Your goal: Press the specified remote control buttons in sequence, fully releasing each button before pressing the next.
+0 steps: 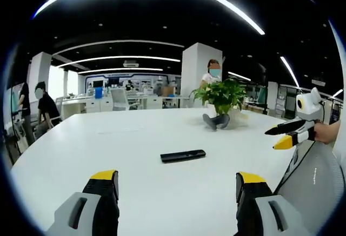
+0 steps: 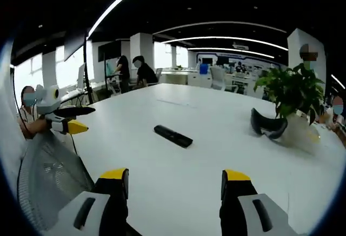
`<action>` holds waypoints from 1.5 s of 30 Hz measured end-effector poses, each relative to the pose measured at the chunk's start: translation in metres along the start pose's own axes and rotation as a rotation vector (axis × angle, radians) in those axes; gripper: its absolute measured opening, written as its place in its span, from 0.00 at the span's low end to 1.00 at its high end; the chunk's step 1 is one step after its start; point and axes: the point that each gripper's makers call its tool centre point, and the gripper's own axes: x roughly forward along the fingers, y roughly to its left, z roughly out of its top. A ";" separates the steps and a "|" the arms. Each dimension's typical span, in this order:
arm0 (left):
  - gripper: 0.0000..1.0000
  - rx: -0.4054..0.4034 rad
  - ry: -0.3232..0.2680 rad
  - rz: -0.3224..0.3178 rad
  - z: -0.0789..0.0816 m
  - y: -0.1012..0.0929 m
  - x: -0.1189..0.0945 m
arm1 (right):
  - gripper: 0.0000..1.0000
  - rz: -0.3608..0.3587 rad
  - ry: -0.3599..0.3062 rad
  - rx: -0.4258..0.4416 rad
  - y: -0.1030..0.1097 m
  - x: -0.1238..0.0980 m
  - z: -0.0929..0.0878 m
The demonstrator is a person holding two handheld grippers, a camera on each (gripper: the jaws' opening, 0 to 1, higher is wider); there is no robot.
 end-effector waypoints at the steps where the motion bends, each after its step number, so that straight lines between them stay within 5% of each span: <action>1: 0.93 -0.001 0.000 -0.001 0.000 0.000 0.000 | 0.68 0.000 0.000 0.002 0.000 0.000 0.000; 45: 0.91 -0.038 0.016 -0.002 -0.005 0.000 -0.001 | 0.64 -0.016 -0.013 -0.006 -0.003 -0.002 0.002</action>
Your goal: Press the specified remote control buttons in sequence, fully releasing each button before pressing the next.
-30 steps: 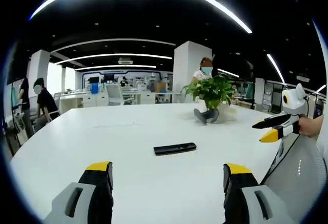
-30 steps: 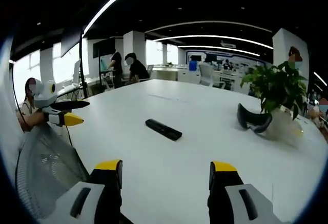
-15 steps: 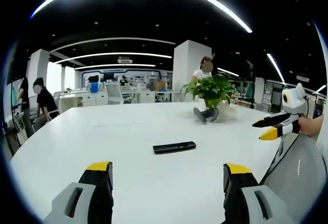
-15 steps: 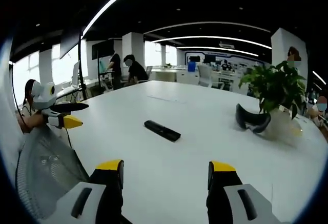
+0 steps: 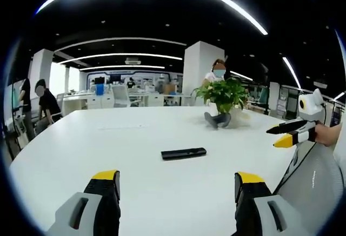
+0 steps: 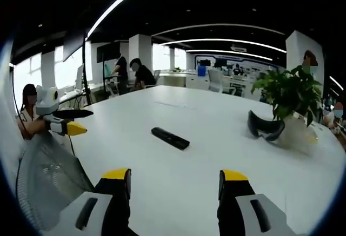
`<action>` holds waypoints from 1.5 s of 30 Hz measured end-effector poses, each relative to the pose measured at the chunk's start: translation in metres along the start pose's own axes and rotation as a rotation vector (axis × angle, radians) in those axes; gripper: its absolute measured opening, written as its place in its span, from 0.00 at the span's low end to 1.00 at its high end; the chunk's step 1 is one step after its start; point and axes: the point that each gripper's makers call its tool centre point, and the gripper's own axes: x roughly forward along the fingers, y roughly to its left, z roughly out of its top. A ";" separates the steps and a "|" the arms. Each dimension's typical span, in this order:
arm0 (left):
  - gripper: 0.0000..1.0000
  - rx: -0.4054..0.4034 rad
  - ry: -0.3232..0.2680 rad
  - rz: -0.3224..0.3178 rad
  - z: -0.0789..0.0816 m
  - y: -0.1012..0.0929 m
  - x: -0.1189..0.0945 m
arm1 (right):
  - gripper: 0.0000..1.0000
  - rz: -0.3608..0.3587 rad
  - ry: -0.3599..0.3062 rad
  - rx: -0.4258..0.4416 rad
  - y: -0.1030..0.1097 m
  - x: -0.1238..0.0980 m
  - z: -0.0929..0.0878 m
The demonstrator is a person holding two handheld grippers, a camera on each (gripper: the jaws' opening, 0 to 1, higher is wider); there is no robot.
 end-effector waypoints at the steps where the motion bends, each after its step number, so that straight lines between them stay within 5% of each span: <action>1: 0.91 -0.013 -0.002 0.002 0.000 0.001 0.000 | 0.64 -0.004 0.001 0.003 -0.001 0.000 0.000; 8: 0.91 -0.025 -0.011 -0.034 0.005 -0.005 0.001 | 0.63 -0.023 -0.015 0.027 -0.007 -0.002 0.002; 14: 0.89 0.027 0.194 -0.107 -0.006 -0.003 0.024 | 0.61 -0.019 -0.011 0.018 -0.006 -0.002 0.002; 21: 0.81 0.126 0.339 -0.252 -0.016 -0.008 0.067 | 0.60 -0.026 -0.021 0.021 -0.009 -0.003 0.003; 28: 0.74 0.052 0.449 -0.350 -0.028 -0.010 0.097 | 0.57 -0.036 0.000 0.000 -0.010 -0.002 -0.001; 45: 0.76 0.340 0.592 -0.457 -0.038 0.004 0.159 | 0.50 -0.027 0.024 -0.020 -0.009 -0.001 -0.006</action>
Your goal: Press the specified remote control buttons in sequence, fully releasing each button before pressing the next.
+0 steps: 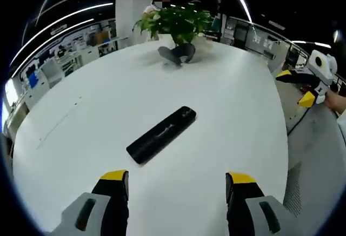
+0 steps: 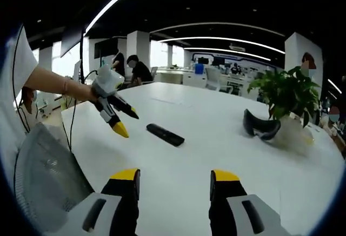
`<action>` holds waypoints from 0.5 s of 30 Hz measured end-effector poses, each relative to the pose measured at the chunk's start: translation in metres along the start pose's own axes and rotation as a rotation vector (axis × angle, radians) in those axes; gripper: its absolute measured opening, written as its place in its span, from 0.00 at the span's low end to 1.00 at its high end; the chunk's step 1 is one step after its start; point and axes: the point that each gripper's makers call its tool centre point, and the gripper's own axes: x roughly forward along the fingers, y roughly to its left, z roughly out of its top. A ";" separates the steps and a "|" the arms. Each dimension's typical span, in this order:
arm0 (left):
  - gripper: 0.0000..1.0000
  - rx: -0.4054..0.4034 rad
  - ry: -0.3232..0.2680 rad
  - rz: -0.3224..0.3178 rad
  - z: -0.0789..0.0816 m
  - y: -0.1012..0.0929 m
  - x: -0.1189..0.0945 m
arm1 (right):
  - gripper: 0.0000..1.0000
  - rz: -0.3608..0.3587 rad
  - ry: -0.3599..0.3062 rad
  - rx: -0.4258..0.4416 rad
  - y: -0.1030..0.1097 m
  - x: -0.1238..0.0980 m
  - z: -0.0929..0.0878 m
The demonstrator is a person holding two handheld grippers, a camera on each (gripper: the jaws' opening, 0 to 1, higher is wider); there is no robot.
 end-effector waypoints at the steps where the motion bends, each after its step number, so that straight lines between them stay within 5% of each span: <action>1: 0.76 0.004 0.004 -0.005 0.000 0.000 0.001 | 0.49 0.003 0.001 -0.001 0.000 0.000 0.000; 15: 0.74 0.109 0.155 -0.087 0.024 0.025 0.035 | 0.42 0.028 0.015 -0.027 0.005 0.002 -0.002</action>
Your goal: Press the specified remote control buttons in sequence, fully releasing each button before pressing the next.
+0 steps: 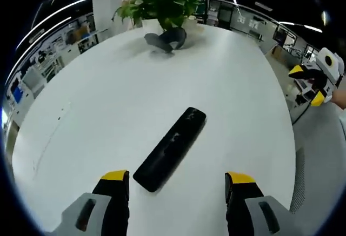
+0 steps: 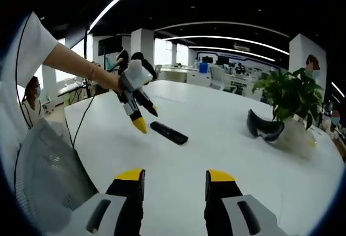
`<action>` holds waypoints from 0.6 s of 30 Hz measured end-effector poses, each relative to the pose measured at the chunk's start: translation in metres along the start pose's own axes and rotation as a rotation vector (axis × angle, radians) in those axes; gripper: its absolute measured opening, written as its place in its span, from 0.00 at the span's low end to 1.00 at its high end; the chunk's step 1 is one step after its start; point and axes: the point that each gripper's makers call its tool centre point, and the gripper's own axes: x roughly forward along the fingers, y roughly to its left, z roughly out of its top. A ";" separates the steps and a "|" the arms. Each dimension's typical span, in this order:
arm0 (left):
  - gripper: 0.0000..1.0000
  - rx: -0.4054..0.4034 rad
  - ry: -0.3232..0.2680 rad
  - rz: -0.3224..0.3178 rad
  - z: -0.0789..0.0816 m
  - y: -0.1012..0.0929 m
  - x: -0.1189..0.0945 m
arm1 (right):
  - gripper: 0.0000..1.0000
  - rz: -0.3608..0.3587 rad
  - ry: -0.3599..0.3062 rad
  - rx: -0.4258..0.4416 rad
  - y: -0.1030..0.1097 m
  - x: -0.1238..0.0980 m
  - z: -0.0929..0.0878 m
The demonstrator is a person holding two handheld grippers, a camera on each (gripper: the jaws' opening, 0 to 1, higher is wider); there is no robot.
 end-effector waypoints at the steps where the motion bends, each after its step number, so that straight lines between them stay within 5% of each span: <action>1: 0.74 0.010 0.026 -0.007 0.000 0.001 0.003 | 0.41 0.002 0.003 0.000 0.000 0.000 -0.001; 9: 0.65 0.058 0.075 -0.022 0.007 0.011 0.008 | 0.33 -0.032 -0.003 0.027 -0.010 -0.003 -0.001; 18: 0.48 0.162 0.196 -0.070 -0.014 0.015 0.019 | 0.21 -0.074 0.020 0.019 -0.016 -0.004 -0.006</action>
